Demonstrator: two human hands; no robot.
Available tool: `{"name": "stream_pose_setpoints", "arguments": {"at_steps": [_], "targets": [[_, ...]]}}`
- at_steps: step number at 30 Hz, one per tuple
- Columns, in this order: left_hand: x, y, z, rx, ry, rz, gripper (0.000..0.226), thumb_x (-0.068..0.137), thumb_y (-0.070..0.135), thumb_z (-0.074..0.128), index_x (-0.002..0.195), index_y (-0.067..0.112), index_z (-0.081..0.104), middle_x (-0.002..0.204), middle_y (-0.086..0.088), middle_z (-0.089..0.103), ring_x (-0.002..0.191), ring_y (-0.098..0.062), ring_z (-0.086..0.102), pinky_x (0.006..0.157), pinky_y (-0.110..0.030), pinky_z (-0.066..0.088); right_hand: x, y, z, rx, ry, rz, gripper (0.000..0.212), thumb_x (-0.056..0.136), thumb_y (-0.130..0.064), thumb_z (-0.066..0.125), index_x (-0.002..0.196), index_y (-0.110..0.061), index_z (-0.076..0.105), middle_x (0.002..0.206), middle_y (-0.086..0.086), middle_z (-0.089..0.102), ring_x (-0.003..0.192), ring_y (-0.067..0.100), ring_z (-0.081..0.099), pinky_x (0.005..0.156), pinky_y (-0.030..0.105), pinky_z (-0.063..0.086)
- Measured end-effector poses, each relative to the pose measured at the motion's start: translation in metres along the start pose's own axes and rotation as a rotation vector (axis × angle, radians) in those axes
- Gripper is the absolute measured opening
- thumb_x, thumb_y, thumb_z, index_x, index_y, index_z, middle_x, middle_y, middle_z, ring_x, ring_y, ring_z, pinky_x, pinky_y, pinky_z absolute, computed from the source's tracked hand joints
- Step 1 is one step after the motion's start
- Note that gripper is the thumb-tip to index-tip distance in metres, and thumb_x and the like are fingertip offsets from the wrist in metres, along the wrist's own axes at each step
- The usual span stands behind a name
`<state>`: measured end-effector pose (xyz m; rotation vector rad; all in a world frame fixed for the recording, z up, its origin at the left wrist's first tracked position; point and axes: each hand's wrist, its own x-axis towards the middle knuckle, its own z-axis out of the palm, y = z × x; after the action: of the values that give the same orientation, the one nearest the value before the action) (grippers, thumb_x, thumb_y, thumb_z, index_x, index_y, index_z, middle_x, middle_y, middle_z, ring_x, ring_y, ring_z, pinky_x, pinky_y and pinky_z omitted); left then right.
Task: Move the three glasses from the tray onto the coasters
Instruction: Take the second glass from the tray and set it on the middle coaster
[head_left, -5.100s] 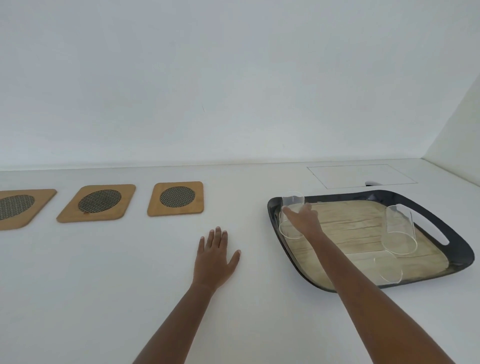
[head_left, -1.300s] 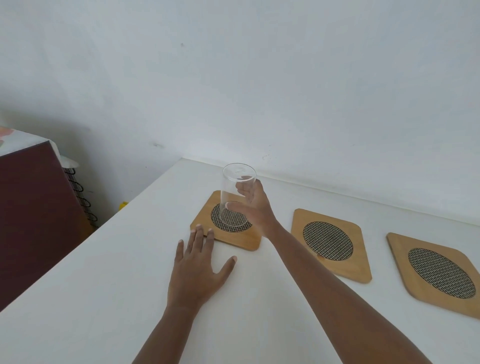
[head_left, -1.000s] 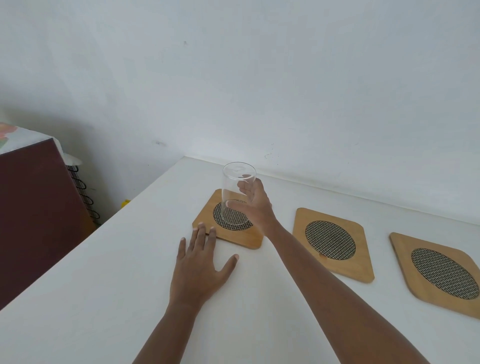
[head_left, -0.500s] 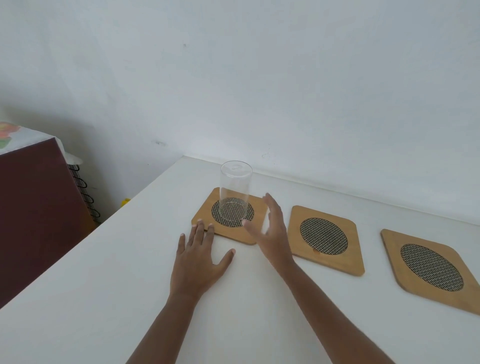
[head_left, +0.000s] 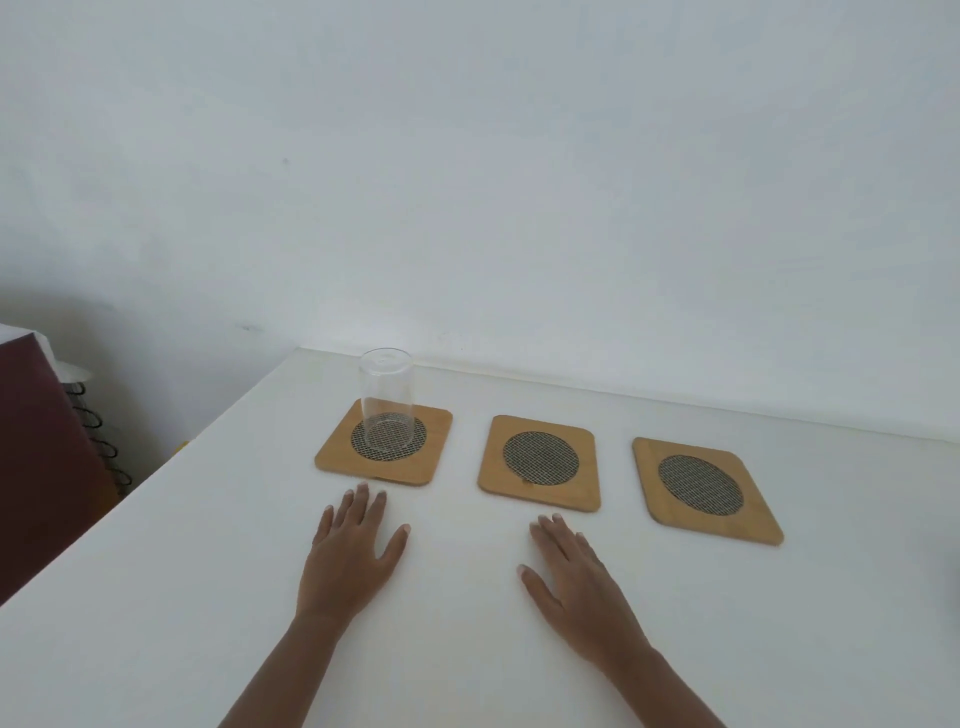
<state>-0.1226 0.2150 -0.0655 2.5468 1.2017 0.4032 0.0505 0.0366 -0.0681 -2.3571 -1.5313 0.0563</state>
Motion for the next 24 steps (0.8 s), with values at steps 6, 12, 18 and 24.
{"name": "stream_pose_setpoints", "arguments": {"at_steps": [6, 12, 18, 24], "targets": [[-0.026, 0.057, 0.01, 0.107, -0.069, -0.06, 0.107, 0.056, 0.059, -0.018, 0.147, 0.013, 0.013, 0.159, -0.012, 0.009, 0.147, -0.025, 0.009, 0.12, -0.041, 0.006, -0.035, 0.03, -0.017, -0.029, -0.031, 0.105, 0.056, 0.096, -0.042, 0.027, 0.145, -0.017, 0.016, 0.158, -0.001, 0.007, 0.145, 0.009, 0.003, 0.119, 0.028, 0.001], [-0.05, 0.129, 0.032, 0.049, -0.195, 0.081, 0.066, 0.097, 0.047, 0.025, 0.148, 0.011, 0.003, 0.159, -0.013, 0.003, 0.148, -0.023, 0.002, 0.12, -0.039, 0.003, -0.075, 0.074, -0.05, -0.01, -0.011, 0.224, 0.056, 0.095, -0.043, 0.03, 0.144, -0.016, 0.02, 0.158, -0.001, 0.01, 0.145, 0.011, 0.004, 0.119, 0.03, 0.004], [-0.075, 0.21, 0.051, -0.026, -0.237, 0.213, 0.066, 0.097, 0.046, 0.027, 0.148, 0.011, 0.003, 0.159, -0.016, 0.003, 0.148, -0.025, 0.0, 0.12, -0.04, 0.001, -0.12, 0.118, -0.093, -0.042, 0.064, 0.308, 0.057, 0.094, -0.043, 0.035, 0.143, -0.015, 0.022, 0.157, 0.002, 0.011, 0.145, 0.013, 0.007, 0.119, 0.031, 0.005], [-0.103, 0.29, 0.07, -0.058, -0.255, 0.334, 0.067, 0.097, 0.047, 0.027, 0.148, 0.01, 0.004, 0.158, -0.018, 0.004, 0.148, -0.027, 0.0, 0.12, -0.041, 0.002, -0.163, 0.159, -0.132, -0.078, 0.147, 0.386, 0.056, 0.094, -0.041, 0.038, 0.141, -0.013, 0.026, 0.156, 0.005, 0.018, 0.145, 0.016, 0.011, 0.118, 0.034, 0.009]]}}
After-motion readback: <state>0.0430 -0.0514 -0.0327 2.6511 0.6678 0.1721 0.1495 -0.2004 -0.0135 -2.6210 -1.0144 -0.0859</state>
